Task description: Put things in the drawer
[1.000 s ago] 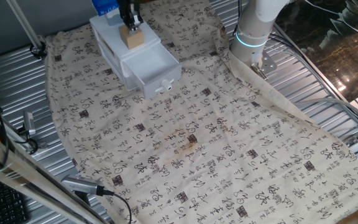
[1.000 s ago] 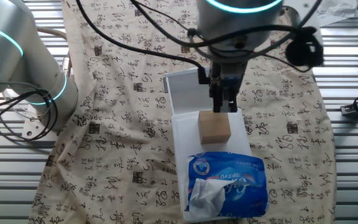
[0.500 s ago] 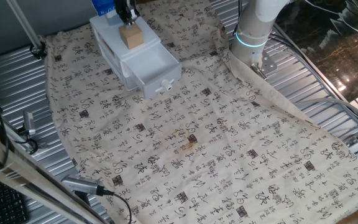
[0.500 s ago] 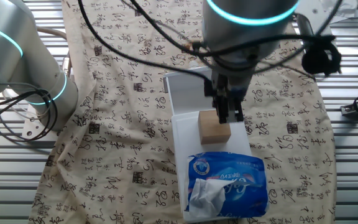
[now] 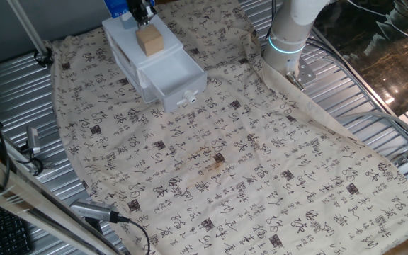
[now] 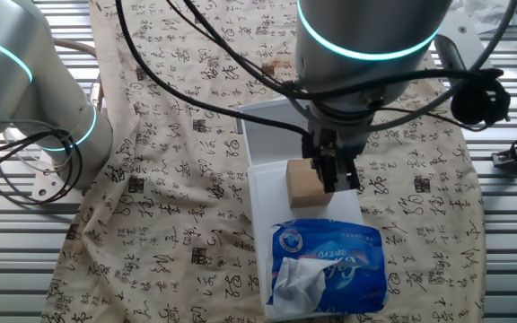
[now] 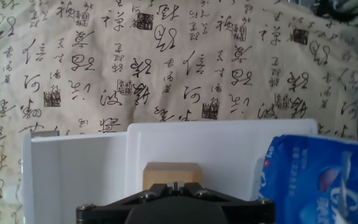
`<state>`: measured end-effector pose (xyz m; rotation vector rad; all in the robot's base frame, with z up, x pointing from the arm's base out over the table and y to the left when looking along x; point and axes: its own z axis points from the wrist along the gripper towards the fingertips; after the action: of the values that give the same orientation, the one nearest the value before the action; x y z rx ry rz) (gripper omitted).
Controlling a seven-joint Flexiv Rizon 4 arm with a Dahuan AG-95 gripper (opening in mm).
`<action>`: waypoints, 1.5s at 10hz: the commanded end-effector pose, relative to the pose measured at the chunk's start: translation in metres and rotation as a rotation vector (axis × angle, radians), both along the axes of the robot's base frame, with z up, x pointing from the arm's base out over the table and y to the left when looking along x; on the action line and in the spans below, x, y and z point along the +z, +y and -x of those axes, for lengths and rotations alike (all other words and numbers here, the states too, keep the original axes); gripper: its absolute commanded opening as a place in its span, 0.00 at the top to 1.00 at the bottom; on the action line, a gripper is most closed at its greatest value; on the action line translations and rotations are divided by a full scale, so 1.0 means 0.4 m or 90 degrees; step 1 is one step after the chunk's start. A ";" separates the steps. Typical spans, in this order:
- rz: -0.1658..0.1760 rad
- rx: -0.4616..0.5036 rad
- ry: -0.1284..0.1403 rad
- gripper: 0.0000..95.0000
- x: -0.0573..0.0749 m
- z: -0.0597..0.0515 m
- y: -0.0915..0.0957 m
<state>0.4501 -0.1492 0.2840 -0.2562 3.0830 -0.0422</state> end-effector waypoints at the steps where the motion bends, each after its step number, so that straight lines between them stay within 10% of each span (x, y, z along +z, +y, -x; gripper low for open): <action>1: -0.003 0.002 0.009 1.00 -0.003 0.000 0.001; 14: 0.001 -0.018 0.011 1.00 -0.033 0.017 -0.003; 15: 0.001 -0.007 0.009 0.80 -0.033 0.017 -0.004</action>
<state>0.4429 -0.1507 0.2708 -0.2357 3.0957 -0.0477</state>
